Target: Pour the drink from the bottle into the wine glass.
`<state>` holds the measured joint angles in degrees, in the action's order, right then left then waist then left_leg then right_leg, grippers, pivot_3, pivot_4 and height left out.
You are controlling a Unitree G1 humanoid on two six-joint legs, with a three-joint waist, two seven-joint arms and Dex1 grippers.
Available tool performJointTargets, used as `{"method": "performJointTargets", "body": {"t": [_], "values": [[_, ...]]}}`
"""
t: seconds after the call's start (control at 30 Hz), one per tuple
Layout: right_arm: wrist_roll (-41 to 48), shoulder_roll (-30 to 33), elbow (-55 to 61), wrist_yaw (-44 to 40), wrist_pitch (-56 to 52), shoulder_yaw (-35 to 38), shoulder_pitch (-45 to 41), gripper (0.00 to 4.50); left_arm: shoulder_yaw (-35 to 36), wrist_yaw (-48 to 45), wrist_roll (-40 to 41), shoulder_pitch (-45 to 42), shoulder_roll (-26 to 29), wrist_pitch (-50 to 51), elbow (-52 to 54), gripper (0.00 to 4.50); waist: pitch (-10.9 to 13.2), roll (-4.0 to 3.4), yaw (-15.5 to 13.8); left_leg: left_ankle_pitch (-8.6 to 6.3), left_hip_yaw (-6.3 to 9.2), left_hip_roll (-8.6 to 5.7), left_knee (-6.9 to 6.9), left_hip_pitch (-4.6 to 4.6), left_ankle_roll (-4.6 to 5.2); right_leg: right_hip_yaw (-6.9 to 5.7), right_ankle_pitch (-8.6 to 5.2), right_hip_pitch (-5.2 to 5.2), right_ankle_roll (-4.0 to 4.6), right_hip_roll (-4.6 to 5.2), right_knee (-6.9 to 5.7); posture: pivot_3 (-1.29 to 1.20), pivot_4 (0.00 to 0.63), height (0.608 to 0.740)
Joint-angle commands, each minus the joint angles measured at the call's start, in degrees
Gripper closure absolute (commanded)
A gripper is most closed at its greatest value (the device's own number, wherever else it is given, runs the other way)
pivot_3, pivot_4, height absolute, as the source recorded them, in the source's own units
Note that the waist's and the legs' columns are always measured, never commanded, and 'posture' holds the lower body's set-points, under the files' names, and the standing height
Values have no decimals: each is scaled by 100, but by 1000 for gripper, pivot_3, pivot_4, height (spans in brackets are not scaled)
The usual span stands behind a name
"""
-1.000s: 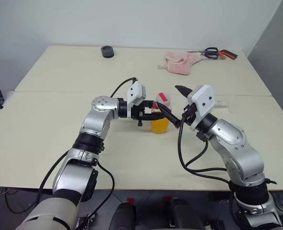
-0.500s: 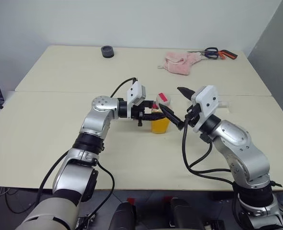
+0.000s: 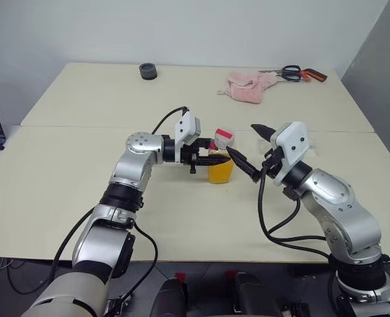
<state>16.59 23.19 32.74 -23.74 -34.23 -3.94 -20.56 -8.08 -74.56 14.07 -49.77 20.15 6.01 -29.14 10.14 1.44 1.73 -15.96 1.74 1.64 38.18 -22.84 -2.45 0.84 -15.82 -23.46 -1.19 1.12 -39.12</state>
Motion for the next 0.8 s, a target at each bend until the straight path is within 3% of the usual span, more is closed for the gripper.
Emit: {"method": "performJointTargets", "body": {"t": [0.03, 0.2, 0.8], "values": [[371, 168, 467, -200, -141, 338, 93, 188, 113, -43, 93, -169, 35, -82, 157, 2811, 0, 0, -2, 0, 0, 0, 0, 0, 0, 0, 0, 0, 0, 0, 0, 0, 150, 740], [987, 274, 880, -446, -513, 346, 124, 188, 113, -53, 95, -170, 40, -88, 147, 2811, 0, 0, 8, 0, 2, 1, 0, 1, 0, 0, 0, 0, 0, -1, -1, 0, 150, 740], [-252, -183, 40, 80, 209, -626, -647, 188, 116, -72, 70, -235, 5, -120, 74, 2811, 0, 0, 4, 0, 2, 0, 1, 1, 0, -1, 0, 2, 0, -1, 0, 0, 150, 740]]}}
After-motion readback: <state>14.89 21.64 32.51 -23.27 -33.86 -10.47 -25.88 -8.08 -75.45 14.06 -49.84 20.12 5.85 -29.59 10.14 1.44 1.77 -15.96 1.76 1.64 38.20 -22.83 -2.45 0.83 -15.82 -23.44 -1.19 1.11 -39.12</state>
